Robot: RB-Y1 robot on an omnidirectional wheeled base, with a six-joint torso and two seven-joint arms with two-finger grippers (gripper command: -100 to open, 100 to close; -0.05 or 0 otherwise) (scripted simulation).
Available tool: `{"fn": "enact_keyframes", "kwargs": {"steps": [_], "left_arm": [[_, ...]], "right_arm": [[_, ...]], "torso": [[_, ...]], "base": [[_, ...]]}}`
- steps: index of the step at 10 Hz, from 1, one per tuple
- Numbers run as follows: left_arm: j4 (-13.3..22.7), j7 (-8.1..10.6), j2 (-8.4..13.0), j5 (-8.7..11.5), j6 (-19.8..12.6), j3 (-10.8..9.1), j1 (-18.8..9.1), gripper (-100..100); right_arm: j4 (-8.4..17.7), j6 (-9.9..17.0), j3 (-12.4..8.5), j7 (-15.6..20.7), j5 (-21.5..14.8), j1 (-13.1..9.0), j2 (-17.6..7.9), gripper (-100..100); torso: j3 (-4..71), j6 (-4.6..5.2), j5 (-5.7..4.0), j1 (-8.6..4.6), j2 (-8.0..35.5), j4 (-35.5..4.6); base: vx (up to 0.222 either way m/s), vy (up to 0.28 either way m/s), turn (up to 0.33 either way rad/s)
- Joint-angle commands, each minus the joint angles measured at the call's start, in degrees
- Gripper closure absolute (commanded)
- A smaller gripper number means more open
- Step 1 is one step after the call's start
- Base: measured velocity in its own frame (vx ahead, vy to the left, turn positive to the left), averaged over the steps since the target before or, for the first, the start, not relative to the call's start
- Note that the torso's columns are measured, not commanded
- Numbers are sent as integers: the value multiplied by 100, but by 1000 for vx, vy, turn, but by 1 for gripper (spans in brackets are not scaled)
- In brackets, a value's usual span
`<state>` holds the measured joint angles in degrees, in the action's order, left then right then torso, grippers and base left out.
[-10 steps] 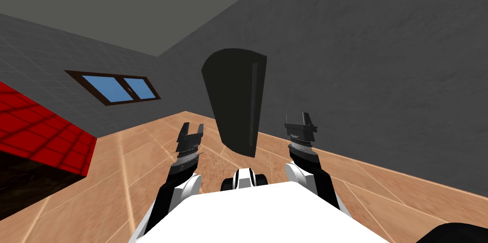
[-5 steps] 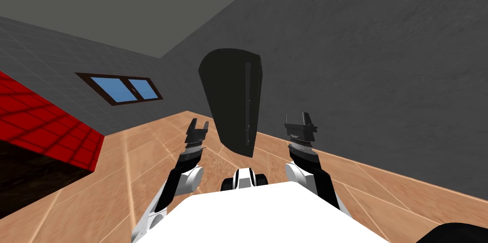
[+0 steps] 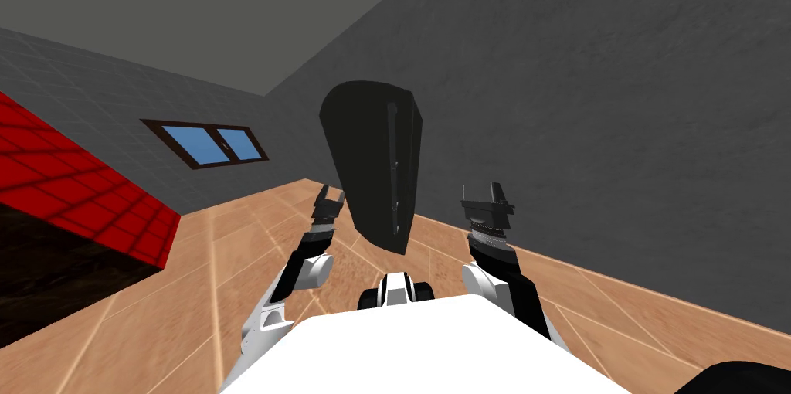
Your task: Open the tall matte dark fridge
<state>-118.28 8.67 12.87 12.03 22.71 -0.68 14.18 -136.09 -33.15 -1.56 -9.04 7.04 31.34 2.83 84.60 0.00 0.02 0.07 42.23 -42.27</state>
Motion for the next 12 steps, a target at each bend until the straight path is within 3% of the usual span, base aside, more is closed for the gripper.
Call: {"fn": "enact_keyframes", "kwargs": {"steps": [1, 4, 5, 6, 7, 8, 9, 10, 11, 12], "left_arm": [[184, 238, 177, 125, -341, -34, -385, -100], [461, 555, 413, 293, -787, -66, -899, -100], [461, 555, 413, 293, -787, -66, -962, -100], [611, 721, 534, 381, -1021, -83, -1185, -100], [611, 721, 534, 381, -1021, -83, -1248, -100], [769, 890, 658, 470, -1262, -100, -1475, -100], [769, 890, 658, 470, -1262, -100, -1541, -100], [937, 1061, 784, 560, -1491, -117, -1740, -100], [937, 1061, 784, 560, -1509, -117, -1840, -100], [1116, 1235, 912, 650, -1738, -135, -2057, -100]], "right_arm": [[0, 0, 0, 0, 0, 0, -1, 0], [0, 0, 0, 0, 0, 0, 0, 0], [0, 0, 0, 0, 0, 0, 0, 0], [0, 0, 0, 0, 0, 0, 0, 0], [0, 0, 0, 0, 0, 0, 0, 0], [0, 0, 0, 0, 0, 0, 0, 0], [0, 0, 0, 0, 0, 0, 0, 0], [0, 0, 0, 0, 0, 0, 0, 0], [0, 0, 0, 0, 0, 0, 0, 0], [0, 0, 0, 0, 0, 0, 0, 0]], "torso": [[0, -1, 2, 11, 0, 0], [-5, 1, -6, -15, 6, -3], [-3, 0, -3, -7, 5, -2], [-4, 0, 0, 3, 6, -2], [-2, -1, -1, -4, 3, -1], [-4, 0, -1, -1, 6, -2], [-4, -1, -2, -8, 6, -2], [-5, 0, -2, -4, 7, -2], [-3, 0, -3, -11, 3, -1], [-3, 0, -3, -6, 5, -2]], "base": [[-12, -98, 38], [-16, -136, 55], [-17, -105, 23], [-10, -122, 46], [-17, -100, 31], [-20, -115, 56], [-20, -100, 28], [-15, -119, 42], [-18, -108, 31], [-26, -135, 50]]}}
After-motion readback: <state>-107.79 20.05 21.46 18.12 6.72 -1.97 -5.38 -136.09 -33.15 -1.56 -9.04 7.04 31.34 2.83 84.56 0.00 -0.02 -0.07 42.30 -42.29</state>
